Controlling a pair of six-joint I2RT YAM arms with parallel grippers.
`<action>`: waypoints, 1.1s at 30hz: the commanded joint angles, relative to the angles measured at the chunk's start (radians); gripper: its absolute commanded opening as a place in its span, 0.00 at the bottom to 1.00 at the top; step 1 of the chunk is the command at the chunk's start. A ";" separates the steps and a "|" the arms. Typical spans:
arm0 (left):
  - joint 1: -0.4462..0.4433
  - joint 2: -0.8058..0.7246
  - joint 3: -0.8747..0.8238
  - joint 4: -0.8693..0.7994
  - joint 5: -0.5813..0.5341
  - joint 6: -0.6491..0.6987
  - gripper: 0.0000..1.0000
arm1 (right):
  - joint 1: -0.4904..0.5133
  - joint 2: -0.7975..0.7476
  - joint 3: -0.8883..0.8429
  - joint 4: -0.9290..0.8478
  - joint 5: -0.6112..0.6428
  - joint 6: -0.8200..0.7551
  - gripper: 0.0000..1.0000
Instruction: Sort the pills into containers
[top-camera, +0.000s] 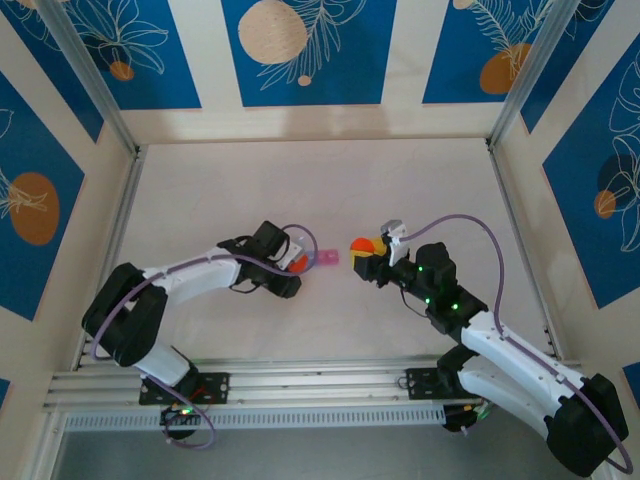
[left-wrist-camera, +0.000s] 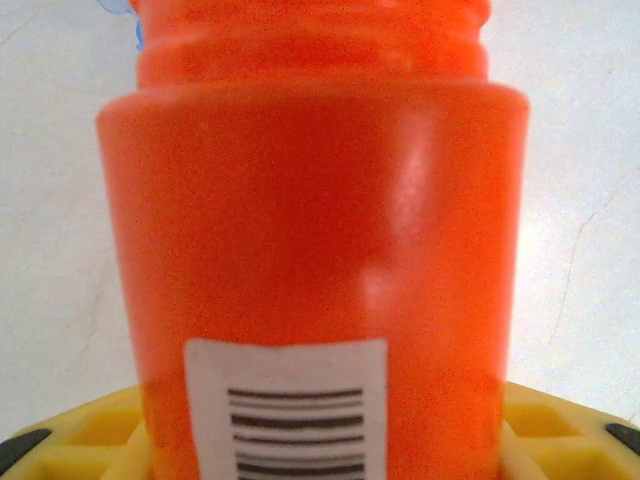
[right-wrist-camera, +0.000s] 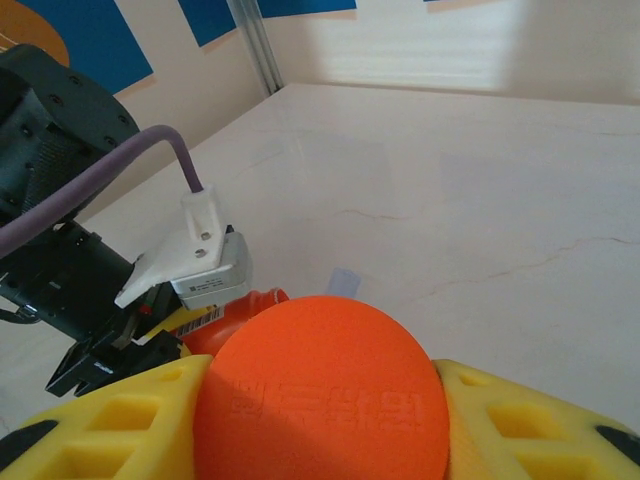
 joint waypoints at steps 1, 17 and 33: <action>0.015 0.017 0.035 -0.054 -0.006 -0.013 0.00 | 0.010 -0.025 -0.007 0.007 0.000 0.014 0.00; 0.033 0.095 0.174 -0.239 -0.019 0.020 0.00 | 0.017 -0.047 -0.005 -0.003 -0.005 0.016 0.00; 0.041 0.181 0.298 -0.385 -0.025 0.061 0.00 | 0.024 -0.058 -0.006 -0.006 -0.011 0.020 0.00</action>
